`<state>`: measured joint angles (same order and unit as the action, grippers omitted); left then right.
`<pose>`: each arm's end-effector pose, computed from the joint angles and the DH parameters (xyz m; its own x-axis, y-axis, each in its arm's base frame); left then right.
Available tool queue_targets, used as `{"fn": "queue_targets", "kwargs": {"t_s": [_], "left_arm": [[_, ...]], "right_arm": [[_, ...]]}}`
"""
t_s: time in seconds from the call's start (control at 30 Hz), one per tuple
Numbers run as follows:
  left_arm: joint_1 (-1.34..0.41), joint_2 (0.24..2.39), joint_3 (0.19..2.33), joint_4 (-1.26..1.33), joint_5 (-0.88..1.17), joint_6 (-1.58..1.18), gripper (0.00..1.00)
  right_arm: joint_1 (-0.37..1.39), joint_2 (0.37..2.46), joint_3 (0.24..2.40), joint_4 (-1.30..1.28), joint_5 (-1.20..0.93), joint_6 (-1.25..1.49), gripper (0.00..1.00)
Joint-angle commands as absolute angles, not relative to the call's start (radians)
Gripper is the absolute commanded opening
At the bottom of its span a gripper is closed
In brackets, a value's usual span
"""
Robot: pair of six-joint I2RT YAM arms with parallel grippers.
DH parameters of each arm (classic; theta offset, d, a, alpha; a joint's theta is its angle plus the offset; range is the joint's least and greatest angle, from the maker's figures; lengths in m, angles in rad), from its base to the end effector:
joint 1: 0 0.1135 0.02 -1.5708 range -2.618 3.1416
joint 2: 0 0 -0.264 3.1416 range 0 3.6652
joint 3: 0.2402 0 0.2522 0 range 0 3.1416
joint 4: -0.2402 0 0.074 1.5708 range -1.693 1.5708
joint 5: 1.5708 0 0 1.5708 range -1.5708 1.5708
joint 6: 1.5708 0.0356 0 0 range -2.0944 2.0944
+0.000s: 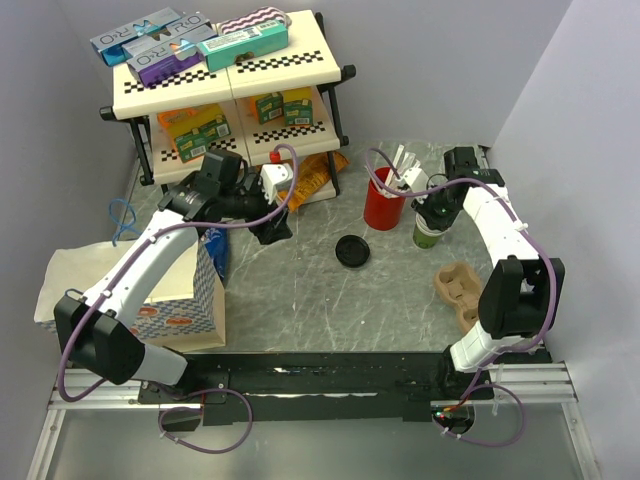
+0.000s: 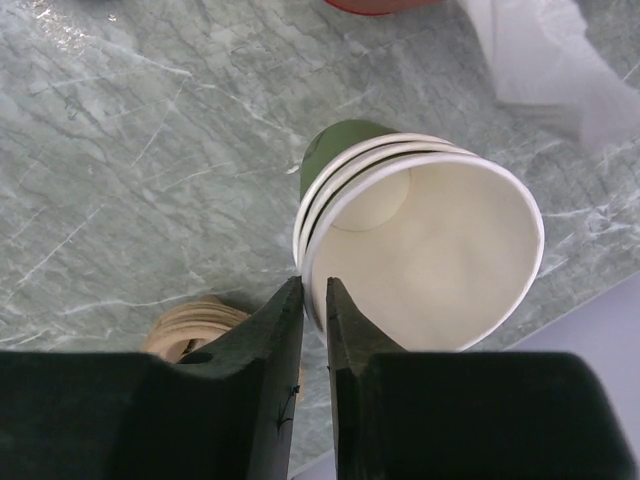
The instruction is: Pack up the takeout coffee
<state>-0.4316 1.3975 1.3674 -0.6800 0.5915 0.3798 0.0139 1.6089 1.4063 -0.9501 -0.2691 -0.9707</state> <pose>0.2639 -0.1434 0.3586 -0.2788 0.4672 -0.8390 0.8987 0.4349 -0.0565 0.3259 0.0140 0.2878 -0.4159 -0.8014 -0.4298 -0.8226 0.5330 -0.1979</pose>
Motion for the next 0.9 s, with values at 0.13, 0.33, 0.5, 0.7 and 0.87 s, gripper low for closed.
{"fn": "queue_targets", "kwargs": {"t_s": [0.13, 0.33, 0.5, 0.7, 0.87], "left_arm": [[-0.436, 1.382, 1.41, -0.686, 0.604, 0.396, 0.77], [-0.436, 1.387, 1.413, -0.692, 0.603, 0.406, 0.78], [-0.436, 1.388, 1.41, -0.696, 0.611, 0.407, 0.78], [-0.436, 1.384, 1.397, -0.701, 0.612, 0.423, 0.78], [-0.436, 1.382, 1.381, -0.681, 0.612, 0.411, 0.78]], "right_arm": [[0.011, 1.618, 1.46, -0.947, -0.258, -0.98, 0.11], [0.009, 1.605, 1.463, -0.936, -0.253, -0.974, 0.05], [0.011, 1.591, 1.471, -0.925, -0.25, -0.956, 0.0], [0.011, 1.589, 1.514, -0.942, -0.233, -0.945, 0.0], [0.014, 1.566, 1.537, -0.942, -0.206, -0.931, 0.0]]}}
